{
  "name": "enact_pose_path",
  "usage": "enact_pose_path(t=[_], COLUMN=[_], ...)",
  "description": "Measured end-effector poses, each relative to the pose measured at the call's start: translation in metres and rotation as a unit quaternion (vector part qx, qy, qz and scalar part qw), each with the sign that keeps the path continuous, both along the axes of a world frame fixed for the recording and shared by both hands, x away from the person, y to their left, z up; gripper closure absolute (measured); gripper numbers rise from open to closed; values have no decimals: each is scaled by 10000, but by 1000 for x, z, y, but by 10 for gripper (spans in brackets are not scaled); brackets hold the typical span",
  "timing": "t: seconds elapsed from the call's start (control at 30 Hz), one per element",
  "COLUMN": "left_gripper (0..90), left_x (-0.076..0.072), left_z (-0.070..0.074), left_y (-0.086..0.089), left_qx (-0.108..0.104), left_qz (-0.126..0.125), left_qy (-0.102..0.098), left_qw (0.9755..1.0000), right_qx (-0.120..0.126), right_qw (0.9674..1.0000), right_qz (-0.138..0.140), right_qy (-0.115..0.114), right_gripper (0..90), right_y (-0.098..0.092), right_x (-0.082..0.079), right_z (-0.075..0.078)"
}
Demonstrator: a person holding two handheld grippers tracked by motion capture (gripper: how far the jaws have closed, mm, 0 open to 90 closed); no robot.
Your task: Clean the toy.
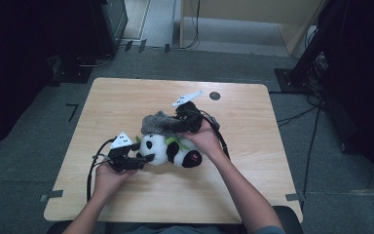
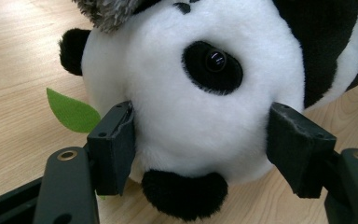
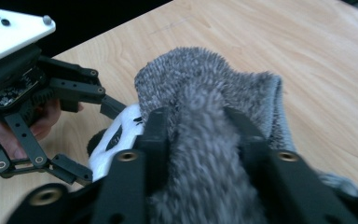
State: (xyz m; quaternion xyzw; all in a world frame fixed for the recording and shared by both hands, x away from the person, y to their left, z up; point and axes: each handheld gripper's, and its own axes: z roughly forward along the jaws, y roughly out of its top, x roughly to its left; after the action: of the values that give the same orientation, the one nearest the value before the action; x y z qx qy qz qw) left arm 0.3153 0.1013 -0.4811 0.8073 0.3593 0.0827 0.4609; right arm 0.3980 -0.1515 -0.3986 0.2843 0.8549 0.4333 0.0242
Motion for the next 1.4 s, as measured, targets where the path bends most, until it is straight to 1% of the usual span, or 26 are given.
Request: enact_pose_path(t=[0.03, 0.07, 0.1, 0.13, 0.2, 0.23, 0.27, 0.3, 0.33, 0.4, 0.47, 0.5, 0.53, 0.57, 0.6, 0.63, 0.73, 0.83, 0.97, 1.1, 1.13, 1.2, 1.23, 1.27, 1.33, 1.4], left_gripper=[299, 299, 301, 302, 303, 304, 305, 307, 308, 310, 311, 311, 311, 312, 312, 312, 314, 314, 319, 324, 327, 327, 327, 327, 327, 327], left_x=[0, 0, 0, 0, -1, -1, -1, -2, -2, -2, -2, -2, -2, -1, -1, -1, -1, -1, -1, 0, 0, 0, 0, 0, 0, 0], left_z=[0, 0, -1, -1, -1, -1, -1, -1, -1, -1, -1, -1, -1, -1, -1, -2, -1, -1, -1, -1, 0, -1, -1, -1, -1, -1], left_y=[0, 0, 0, 0, -1, -1, -1, -1, -1, -1, -1, -1, -1, -1, -1, 0, 0, 0, 0, 0, 1, 1, 1, 1, 1, 1], left_qx=[0, -11, -30, -30, -9, -9, 3, 6, 8, 8, 4, 1, 14, 1, 1, -24, -31, -38, -60, -52, -39, -43, -45, -45, -48, -41], left_qz=[0, 13, 47, 47, 53, 53, 65, 67, 64, 61, 59, 68, 73, 99, 99, 98, 78, 91, 95, 90, 72, 70, 71, 71, 71, 57], left_qy=[0, -9, -9, -9, -36, -36, -60, -63, -65, -72, -71, -74, -65, -29, -29, -19, -39, -47, -56, -41, -14, -15, -24, -24, -25, -21], left_qw=[10000, 10000, 10000, 10000, 10000, 10000, 10000, 10000, 10000, 10000, 10000, 10000, 10000, 9999, 9999, 9999, 10000, 9999, 9999, 9999, 10000, 10000, 10000, 10000, 10000, 10000], right_qx=[0, -6, -58, -46, 27, 27, 23, 43, 133, 287, 289, 255, 81, -21, -21, -97, -260, -259, -325, -344, -339, -318, -247, -238, -243, -236], right_qw=[10000, 10000, 10000, 10000, 10000, 10000, 10000, 9998, 9996, 9991, 9991, 9994, 9998, 9998, 9998, 9997, 9993, 9993, 9990, 9987, 9986, 9985, 9987, 9986, 9985, 9980], right_qz=[0, 28, 30, 43, 10, 10, -35, -64, -77, -63, -25, 22, 129, 101, 101, 59, -55, -102, -249, -321, -372, -395, -430, -454, -467, -542], right_qy=[0, -5, -43, -46, -2, -2, -75, -166, -250, -304, -296, -235, -149, -166, -166, -227, -270, -237, -162, -169, -176, -190, -142, -138, -168, -233], right_gripper=[605, 573, 561, 577, 648, 648, 707, 727, 736, 737, 735, 732, 724, 725, 725, 728, 729, 729, 732, 732, 731, 731, 730, 731, 731, 732], right_y=[0, 1, 4, 5, 6, 6, 7, 6, 5, 4, 5, 7, 13, 15, 15, 16, 13, 10, 1, -5, -9, -11, -16, -17, -19, -24], right_x=[0, 1, 2, 2, 2, 2, 2, 1, 0, -1, -1, -1, -1, -1, -1, -1, 1, 2, 7, 9, 9, 9, 9, 9, 9, 8], right_z=[0, -2, -6, -7, -6, -6, -3, -1, 1, 5, 5, 4, -3, -6, -6, -8, -9, -10, -12, -10, -8, -8, -7, -6, -5, -1])
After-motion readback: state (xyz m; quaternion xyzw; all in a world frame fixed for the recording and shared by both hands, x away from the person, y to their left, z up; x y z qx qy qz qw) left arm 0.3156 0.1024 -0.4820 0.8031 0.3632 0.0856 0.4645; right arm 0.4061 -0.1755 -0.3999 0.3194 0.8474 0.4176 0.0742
